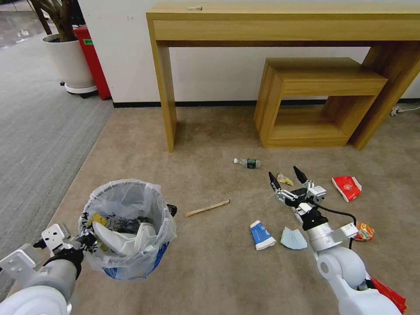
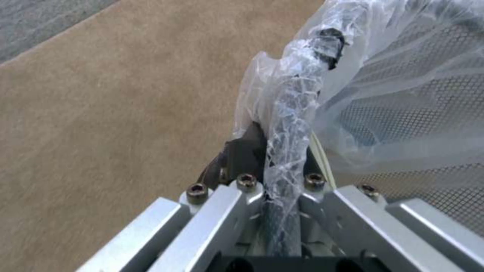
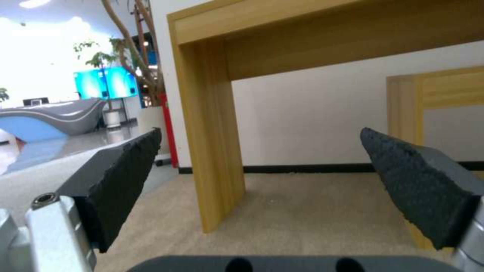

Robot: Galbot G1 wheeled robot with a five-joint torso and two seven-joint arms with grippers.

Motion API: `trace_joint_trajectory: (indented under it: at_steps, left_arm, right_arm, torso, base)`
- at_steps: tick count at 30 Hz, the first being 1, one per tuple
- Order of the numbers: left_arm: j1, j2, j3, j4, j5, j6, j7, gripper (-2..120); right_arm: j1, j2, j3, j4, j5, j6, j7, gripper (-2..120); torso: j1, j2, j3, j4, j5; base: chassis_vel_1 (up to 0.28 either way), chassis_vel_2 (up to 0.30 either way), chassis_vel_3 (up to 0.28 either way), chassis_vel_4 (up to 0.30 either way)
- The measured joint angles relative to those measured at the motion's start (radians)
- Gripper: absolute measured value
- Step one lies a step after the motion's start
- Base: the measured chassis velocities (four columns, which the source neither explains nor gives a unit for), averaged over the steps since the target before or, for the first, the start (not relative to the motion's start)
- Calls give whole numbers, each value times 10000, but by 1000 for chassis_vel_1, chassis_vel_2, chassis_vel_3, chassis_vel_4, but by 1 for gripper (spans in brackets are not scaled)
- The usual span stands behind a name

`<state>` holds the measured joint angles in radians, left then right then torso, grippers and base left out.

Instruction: Pick up the trash bin and place the garbage on the floor into it.

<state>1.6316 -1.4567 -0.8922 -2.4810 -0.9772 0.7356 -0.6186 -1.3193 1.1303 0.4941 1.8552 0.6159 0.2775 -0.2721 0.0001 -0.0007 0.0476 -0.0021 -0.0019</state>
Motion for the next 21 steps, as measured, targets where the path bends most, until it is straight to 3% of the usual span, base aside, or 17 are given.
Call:
trace_joint_trajectory:
  at_steps: [14, 15, 21]
  left_arm:
    - [68, -27, -29, -58, 76, 0, 9, 1]
    - [70, -23, -42, -65, 85, 0, 9, 1]
    - [79, -25, -44, -92, 122, -4, 10, 1]
  right_arm:
    - [171, 12, -182, -268, -64, 90, 213, 100]
    - [176, -10, -220, -268, -66, 92, 391, 100]
    - [146, -34, -398, -248, -184, -176, 918, 100]
  torso:
    - [0, 0, 3, 2, 6]
    - [0, 0, 2, -1, -6]
    - [1, -1, 7, -1, -3]
  base:
    - [-244, 244, 252, -255]
    - [-292, 233, 278, -287]
    - [-163, 170, 190, -142]
